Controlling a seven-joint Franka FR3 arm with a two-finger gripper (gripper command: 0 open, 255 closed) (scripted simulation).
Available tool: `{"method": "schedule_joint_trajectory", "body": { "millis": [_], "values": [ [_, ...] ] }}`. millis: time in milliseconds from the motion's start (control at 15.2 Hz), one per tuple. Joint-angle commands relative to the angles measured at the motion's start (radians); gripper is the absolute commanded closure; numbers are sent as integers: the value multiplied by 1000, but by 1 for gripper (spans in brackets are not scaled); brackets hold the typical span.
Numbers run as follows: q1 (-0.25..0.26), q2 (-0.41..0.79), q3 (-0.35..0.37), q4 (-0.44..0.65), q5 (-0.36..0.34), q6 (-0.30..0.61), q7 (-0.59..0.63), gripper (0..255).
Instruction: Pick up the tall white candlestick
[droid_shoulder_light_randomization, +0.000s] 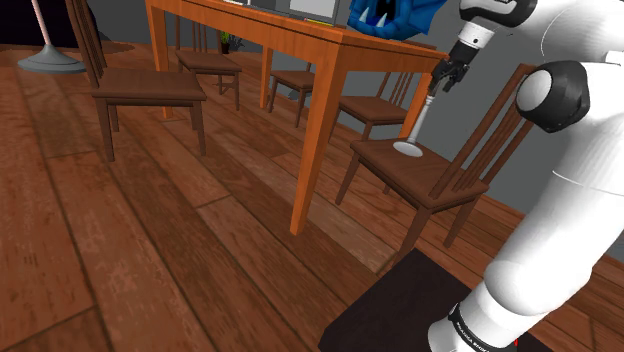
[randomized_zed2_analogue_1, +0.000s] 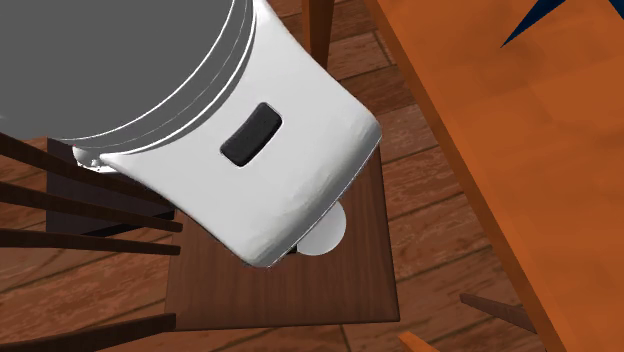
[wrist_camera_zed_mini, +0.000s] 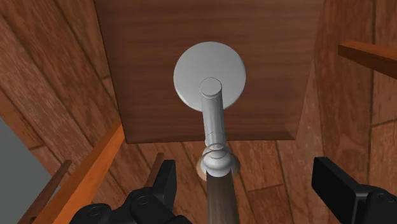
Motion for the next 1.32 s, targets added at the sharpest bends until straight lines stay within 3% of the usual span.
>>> {"method": "schedule_joint_trajectory", "body": {
  "millis": [0,462,594,660,1254],
  "values": [
    [-41,64,-11,94,55,-33,-27,0],
    [-5,2,-3,-90,16,99,-28,0],
    [-5,2,-3,-90,16,99,-28,0],
    [-5,1,-3,-90,16,99,-27,255],
    [-5,2,-3,-90,16,99,-28,255]
  ]
}}
